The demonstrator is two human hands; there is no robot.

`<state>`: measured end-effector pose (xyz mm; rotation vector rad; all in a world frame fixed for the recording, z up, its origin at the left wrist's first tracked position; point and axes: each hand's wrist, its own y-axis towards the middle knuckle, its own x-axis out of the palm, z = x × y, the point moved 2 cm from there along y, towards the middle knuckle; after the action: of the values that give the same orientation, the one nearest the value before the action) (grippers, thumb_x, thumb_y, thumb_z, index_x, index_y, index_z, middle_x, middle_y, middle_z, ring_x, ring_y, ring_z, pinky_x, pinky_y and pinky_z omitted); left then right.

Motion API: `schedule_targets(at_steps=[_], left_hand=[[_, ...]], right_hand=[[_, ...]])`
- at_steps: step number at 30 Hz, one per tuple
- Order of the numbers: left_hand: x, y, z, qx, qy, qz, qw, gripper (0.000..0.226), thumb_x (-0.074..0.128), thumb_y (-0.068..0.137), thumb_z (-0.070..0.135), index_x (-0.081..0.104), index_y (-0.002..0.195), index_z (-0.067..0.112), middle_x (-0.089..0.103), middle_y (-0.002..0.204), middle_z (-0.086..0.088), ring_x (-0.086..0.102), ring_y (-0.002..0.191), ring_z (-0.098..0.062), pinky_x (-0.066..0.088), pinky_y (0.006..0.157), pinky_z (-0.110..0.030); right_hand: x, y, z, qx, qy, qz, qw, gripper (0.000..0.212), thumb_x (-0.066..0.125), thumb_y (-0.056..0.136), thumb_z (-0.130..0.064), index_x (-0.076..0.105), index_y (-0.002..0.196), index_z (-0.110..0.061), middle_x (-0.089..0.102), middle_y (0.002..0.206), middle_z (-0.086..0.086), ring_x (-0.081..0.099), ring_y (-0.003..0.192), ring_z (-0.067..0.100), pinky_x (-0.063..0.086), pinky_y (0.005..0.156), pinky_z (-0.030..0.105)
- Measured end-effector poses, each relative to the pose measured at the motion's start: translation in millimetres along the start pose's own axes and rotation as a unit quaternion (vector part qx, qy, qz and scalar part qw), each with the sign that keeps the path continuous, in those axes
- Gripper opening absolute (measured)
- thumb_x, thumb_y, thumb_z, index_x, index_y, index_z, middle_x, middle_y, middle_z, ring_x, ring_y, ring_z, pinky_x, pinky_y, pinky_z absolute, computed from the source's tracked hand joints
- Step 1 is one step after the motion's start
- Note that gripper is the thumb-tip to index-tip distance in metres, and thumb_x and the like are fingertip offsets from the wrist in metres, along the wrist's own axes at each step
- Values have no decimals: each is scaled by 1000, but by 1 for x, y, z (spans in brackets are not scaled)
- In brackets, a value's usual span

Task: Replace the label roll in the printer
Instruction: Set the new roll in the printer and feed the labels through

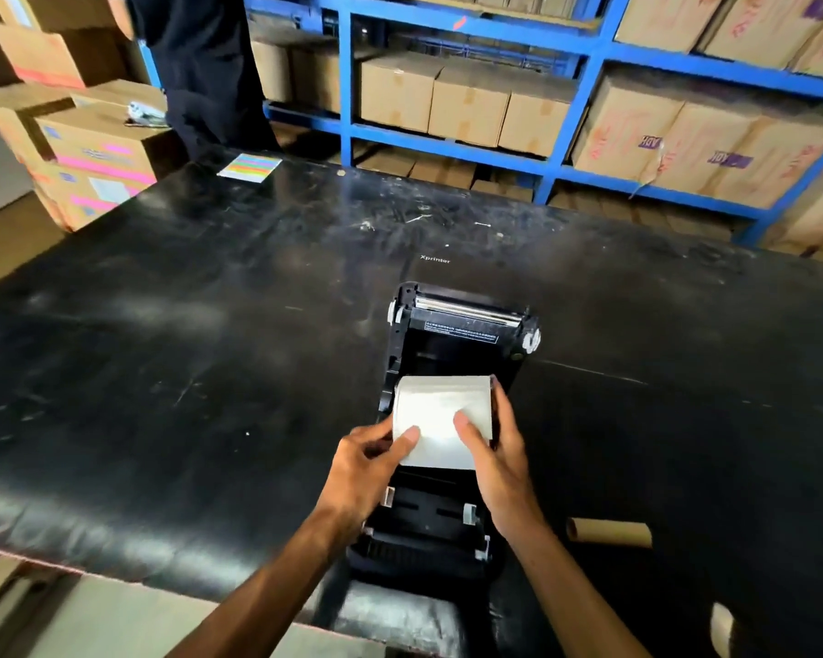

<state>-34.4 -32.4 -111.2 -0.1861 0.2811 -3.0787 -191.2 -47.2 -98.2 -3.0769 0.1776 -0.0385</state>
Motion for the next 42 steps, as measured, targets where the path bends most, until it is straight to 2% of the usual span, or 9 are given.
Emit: schedule_targets(at_steps=[3, 5, 12, 15, 20, 25, 28, 31, 42], left_hand=[[-3, 2, -1, -7, 18, -26, 999, 21, 66, 88, 24, 74, 106, 17, 77, 100, -1, 71, 93, -12, 54, 95, -32], [-6, 4, 1, -9, 7, -34, 999, 24, 65, 89, 21, 73, 110, 14, 78, 99, 4, 71, 95, -10, 55, 91, -25], [-18, 11, -3, -23, 16, -7, 1000, 24, 70, 85, 22, 74, 107, 15, 70, 111, -21, 67, 104, -34, 49, 100, -46], [-19, 14, -5, -27, 30, -7, 999, 26, 71, 84, 21, 73, 109, 15, 68, 113, -22, 66, 105, -34, 49, 100, -47], [-19, 15, -4, -23, 52, -9, 998, 27, 70, 85, 22, 72, 111, 18, 69, 112, -16, 68, 102, -26, 51, 99, -41], [-18, 15, -3, -8, 96, -4, 995, 28, 71, 84, 23, 72, 112, 20, 68, 108, -13, 68, 96, -21, 53, 88, -25], [-16, 16, -2, 1, 124, 7, 992, 28, 73, 82, 23, 73, 110, 18, 67, 104, -15, 68, 92, -24, 55, 88, -31], [-15, 16, -4, 11, 148, 17, 989, 32, 73, 82, 21, 71, 113, 15, 64, 100, -13, 65, 82, -18, 53, 80, -24], [-14, 18, -11, 34, 244, 39, 968, 38, 74, 81, 19, 68, 118, 11, 66, 89, 0, 67, 81, -13, 54, 77, -21]], right_hand=[[2, 0, 2, -5, -31, -2, 999, 63, 64, 87, -17, 37, 142, -34, 46, 144, 1, 51, 127, 12, 45, 106, 36], [4, 2, 5, -4, -57, 1, 998, 63, 64, 87, -22, 36, 141, -37, 47, 144, -1, 47, 130, 14, 40, 110, 41], [12, 10, 17, 22, -134, -3, 991, 62, 61, 85, -42, 30, 138, -54, 40, 149, -7, 32, 140, 23, 26, 116, 52], [11, 11, 16, 26, -158, 0, 987, 63, 60, 84, -46, 28, 136, -58, 25, 156, -6, 23, 144, 20, 23, 116, 53], [8, 6, 17, 44, -198, -13, 979, 60, 57, 82, -56, 17, 119, -80, 1, 162, -8, 5, 149, 18, 13, 119, 54], [1, 3, 26, 78, -198, 1, 977, 66, 58, 82, -56, 18, 134, -65, -14, 160, -14, -2, 149, 22, 13, 119, 56], [-2, 4, 27, 69, -224, -13, 972, 64, 53, 86, -55, 13, 134, -63, -13, 161, -9, -6, 149, 20, 2, 120, 56], [-7, 9, 26, 73, -273, -34, 959, 65, 50, 88, -55, 13, 141, -56, -13, 161, -7, -15, 147, 15, -13, 117, 48], [-18, 2, 41, 95, -345, -76, 931, 72, 45, 87, -61, 2, 144, -50, -16, 161, -6, -23, 145, 13, -18, 115, 47]])
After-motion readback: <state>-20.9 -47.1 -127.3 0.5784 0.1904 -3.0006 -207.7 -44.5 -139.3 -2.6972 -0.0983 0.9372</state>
